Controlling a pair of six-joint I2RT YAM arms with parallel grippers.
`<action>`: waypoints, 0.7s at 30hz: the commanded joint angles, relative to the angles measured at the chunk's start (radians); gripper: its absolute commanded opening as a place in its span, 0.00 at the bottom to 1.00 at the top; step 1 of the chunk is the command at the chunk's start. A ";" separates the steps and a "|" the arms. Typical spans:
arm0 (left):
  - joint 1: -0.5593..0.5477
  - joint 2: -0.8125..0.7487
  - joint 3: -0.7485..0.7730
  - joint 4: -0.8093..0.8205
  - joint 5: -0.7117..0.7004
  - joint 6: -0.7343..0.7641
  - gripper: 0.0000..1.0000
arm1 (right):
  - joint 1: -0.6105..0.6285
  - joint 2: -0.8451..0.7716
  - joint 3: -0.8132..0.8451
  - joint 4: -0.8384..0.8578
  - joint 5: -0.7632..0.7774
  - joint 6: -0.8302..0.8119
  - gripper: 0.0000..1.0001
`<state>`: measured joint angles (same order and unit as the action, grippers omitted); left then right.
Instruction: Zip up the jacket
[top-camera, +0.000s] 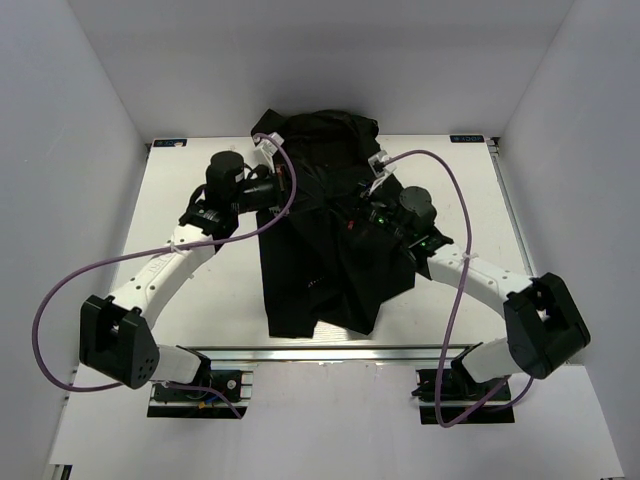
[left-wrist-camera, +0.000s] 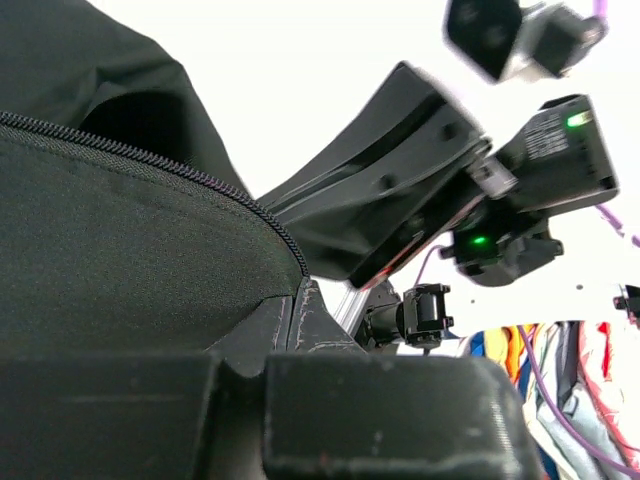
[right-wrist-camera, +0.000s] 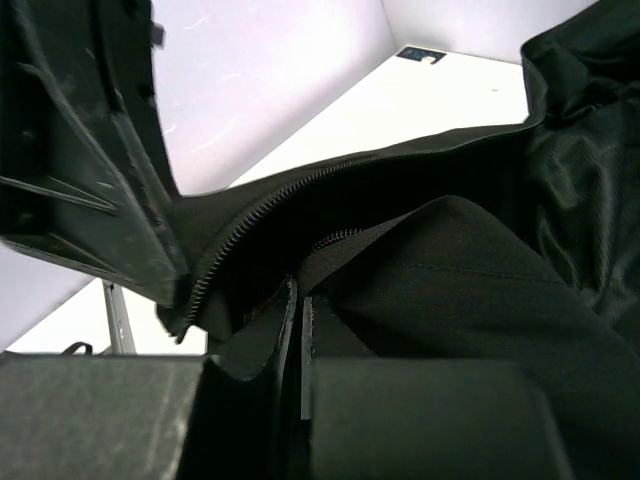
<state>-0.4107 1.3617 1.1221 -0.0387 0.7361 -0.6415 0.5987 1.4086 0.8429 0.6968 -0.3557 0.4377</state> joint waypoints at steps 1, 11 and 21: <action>-0.019 -0.015 0.068 -0.066 -0.004 0.054 0.00 | 0.015 0.010 0.042 0.197 0.063 -0.004 0.00; -0.020 -0.067 0.044 -0.073 -0.053 0.080 0.00 | -0.066 -0.164 -0.053 0.262 0.049 0.050 0.00; -0.020 -0.069 0.061 0.031 -0.066 0.068 0.00 | -0.140 -0.243 -0.151 0.431 -0.273 0.130 0.00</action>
<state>-0.4274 1.3304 1.1595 -0.0662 0.6743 -0.5789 0.4656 1.1770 0.6994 0.9871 -0.5220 0.5320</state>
